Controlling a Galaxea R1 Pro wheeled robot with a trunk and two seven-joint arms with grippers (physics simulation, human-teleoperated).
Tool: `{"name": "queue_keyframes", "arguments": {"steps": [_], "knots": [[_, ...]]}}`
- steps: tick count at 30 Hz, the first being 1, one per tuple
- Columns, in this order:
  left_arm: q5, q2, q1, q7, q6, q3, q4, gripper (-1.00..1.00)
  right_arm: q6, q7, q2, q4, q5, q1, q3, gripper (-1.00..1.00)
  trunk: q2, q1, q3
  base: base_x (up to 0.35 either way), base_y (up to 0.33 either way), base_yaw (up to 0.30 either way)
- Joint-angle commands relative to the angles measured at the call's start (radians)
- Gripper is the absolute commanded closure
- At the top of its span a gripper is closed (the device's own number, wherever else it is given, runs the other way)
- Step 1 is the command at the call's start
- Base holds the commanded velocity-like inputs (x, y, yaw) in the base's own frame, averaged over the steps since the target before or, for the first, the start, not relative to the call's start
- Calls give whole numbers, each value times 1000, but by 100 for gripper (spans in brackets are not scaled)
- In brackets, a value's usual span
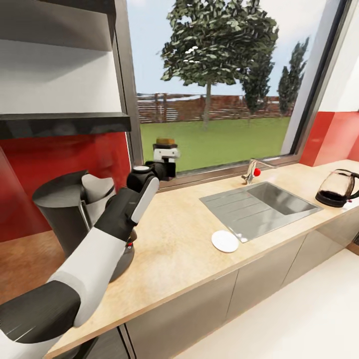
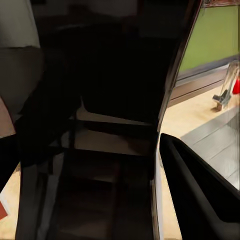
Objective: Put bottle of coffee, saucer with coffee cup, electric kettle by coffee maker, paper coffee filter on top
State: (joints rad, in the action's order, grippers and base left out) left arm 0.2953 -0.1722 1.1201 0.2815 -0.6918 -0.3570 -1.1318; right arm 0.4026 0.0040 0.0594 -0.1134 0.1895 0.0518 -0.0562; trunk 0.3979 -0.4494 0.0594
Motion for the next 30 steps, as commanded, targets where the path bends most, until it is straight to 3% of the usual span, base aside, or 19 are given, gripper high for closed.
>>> {"name": "queue_keyframes", "arguments": {"steps": [1,5,11,16,22,27,30], "knots": [[7,0,-20,8,2,-3,-17,100,1,0,1,-2,-2,0,-5,-100,2,-1,2,0,0,0],[6,1,-80,9,16,-16,-55,100,1,1,0,-3,-2,0,-4,-100,2,-1,2,0,0,0],[4,4,-165,18,79,-95,-74,100,1,1,0,-3,-2,0,-4,-100,2,-1,2,0,0,0],[5,3,-215,18,94,-105,-80,100,1,1,0,-3,-2,0,-4,-100,2,-1,2,-13,-9,0],[2,3,-270,14,166,-111,-80,100,1,1,0,-3,-2,0,-4,-100,2,-1,2,-203,-141,115],[3,6,-313,12,177,-181,-80,100,1,0,0,-3,-4,0,-4,-100,2,-1,2,-263,-166,260],[4,9,-375,9,177,-211,-101,100,1,0,-1,-3,-3,0,-4,-100,2,-1,2,-162,-104,167]]}}
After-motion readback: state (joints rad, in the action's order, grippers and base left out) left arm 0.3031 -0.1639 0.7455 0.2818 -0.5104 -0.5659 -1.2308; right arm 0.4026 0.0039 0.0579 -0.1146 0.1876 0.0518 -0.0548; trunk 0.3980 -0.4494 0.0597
